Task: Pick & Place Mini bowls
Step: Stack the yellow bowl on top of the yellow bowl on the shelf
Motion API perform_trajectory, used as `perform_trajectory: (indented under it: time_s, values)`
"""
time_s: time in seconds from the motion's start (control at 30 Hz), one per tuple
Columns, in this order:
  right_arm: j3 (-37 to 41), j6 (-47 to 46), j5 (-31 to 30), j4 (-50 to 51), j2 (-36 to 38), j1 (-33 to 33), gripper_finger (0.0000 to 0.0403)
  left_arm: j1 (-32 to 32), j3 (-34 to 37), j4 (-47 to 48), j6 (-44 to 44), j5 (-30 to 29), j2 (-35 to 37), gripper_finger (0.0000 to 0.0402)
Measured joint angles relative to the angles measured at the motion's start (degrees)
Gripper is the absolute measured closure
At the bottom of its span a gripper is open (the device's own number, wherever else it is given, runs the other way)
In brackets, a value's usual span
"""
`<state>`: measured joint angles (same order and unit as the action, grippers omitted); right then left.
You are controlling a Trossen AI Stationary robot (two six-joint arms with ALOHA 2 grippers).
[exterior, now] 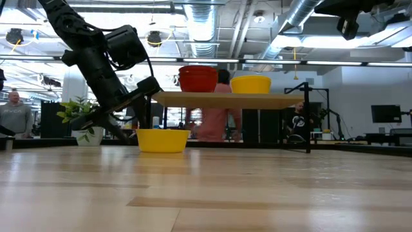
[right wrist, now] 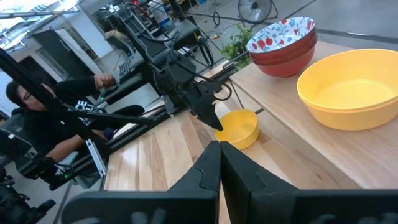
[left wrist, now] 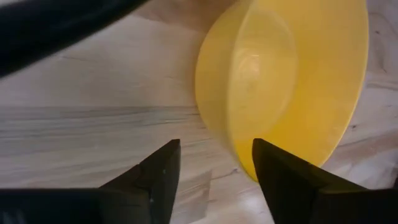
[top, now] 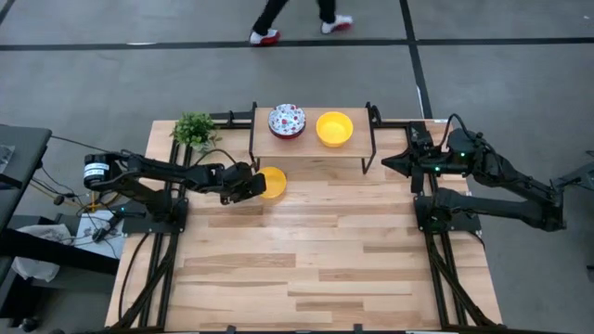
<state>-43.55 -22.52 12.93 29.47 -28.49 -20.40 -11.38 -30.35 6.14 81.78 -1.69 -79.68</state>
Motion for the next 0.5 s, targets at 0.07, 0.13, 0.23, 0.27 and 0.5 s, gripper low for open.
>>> perform_trajectory:
  time_s: [0.07,0.13,0.23,0.27,0.5]
  values:
    - [0.00,0.00,0.02,0.00,0.00,0.00,0.0403,0.00,0.00,0.05,0.18,-0.15,0.00,0.0221]
    - [0.00,0.00,0.02,0.00,0.00,0.00,0.0403,0.00,0.00,0.04,0.20,-0.24,0.00,0.0246]
    - [0.00,0.02,0.02,0.00,0.00,0.00,0.0403,0.00,0.00,0.08,0.22,-0.24,0.00,0.0285]
    - [0.00,0.03,0.02,0.00,0.00,0.00,0.0403,0.00,0.00,0.10,0.22,-0.24,0.00,0.0298]
    - [0.00,0.02,0.09,0.00,0.00,0.00,0.0403,0.07,0.00,0.09,0.19,-0.05,0.00,0.0386]
